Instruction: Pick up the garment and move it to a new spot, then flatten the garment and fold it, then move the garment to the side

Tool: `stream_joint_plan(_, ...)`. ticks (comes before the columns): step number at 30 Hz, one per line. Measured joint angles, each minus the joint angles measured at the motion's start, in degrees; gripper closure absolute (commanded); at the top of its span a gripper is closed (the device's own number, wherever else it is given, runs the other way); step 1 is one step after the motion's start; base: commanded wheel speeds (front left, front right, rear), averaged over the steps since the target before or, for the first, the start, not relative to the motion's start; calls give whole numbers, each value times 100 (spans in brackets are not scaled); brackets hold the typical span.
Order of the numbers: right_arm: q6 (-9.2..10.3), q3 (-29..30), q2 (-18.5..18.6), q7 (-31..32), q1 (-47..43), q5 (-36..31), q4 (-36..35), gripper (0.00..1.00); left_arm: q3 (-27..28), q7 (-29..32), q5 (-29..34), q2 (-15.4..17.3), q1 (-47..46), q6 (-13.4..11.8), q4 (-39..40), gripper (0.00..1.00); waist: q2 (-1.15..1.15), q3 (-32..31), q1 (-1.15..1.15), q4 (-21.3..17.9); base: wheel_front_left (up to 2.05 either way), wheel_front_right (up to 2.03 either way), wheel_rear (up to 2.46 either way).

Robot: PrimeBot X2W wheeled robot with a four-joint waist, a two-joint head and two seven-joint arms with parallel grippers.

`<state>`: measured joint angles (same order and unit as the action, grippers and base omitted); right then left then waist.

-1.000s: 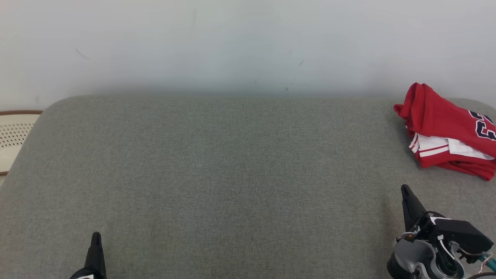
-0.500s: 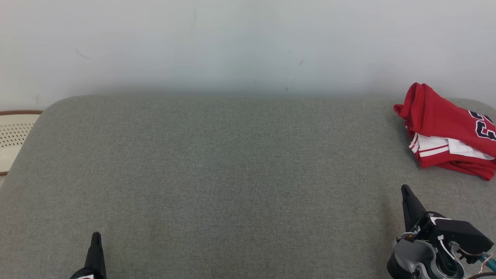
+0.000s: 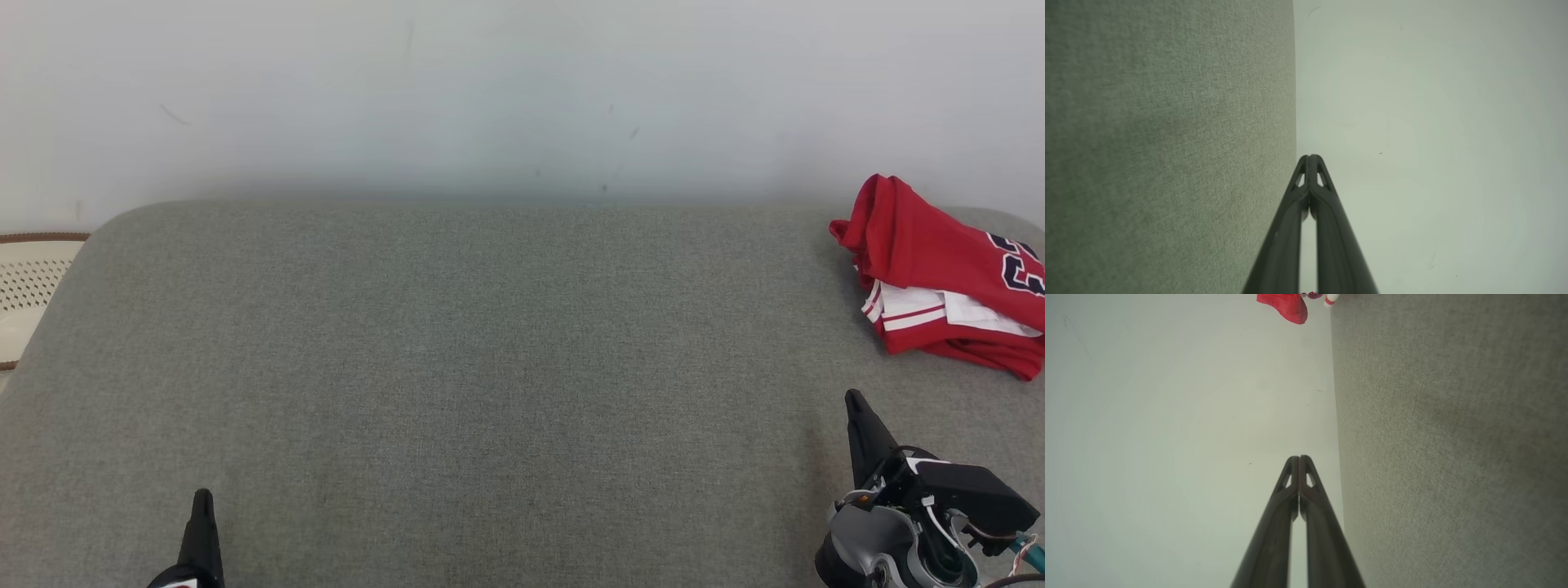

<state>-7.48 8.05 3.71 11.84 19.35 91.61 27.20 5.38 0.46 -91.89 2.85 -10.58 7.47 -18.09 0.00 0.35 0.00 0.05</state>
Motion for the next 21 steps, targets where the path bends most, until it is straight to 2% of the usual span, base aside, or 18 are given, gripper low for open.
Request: stream_joint_plan(21, 0, 23, -14, 19, 1, -33, 0, 100, 0, 0, 0, 0, 0, 0, 0, 100, 0, 0, 0, 0, 0, 0, 0)
